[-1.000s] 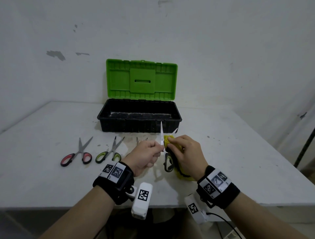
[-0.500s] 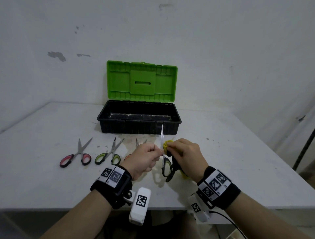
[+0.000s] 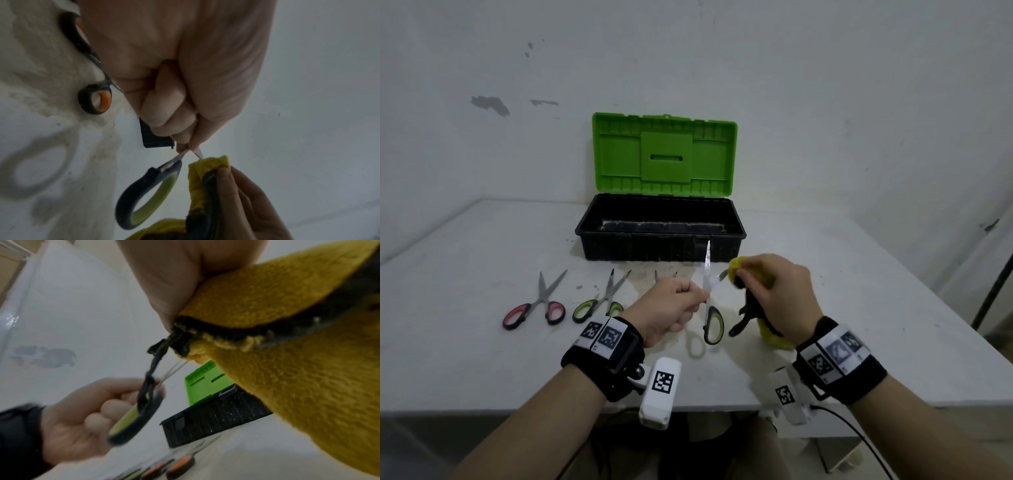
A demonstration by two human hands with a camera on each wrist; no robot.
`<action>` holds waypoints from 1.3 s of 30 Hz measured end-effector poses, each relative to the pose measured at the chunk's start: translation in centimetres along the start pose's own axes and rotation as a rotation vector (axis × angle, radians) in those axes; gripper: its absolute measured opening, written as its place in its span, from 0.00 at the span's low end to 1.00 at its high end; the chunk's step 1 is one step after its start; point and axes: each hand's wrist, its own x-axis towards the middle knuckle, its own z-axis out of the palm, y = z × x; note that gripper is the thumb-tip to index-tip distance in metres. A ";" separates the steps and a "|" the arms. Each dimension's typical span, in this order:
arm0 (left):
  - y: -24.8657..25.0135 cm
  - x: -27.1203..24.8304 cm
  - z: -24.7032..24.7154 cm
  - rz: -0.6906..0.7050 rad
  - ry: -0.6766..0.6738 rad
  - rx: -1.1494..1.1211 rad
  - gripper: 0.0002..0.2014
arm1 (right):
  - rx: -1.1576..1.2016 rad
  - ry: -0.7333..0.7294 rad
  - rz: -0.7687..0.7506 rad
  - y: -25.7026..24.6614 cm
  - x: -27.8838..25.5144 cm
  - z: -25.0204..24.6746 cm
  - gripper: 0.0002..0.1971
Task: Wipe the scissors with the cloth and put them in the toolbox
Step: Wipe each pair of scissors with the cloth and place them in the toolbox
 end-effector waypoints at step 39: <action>0.6 0.3 -0.1 -0.080 -0.072 0.169 0.08 | -0.041 -0.180 -0.075 -1.8 -1.9 2.2 0.07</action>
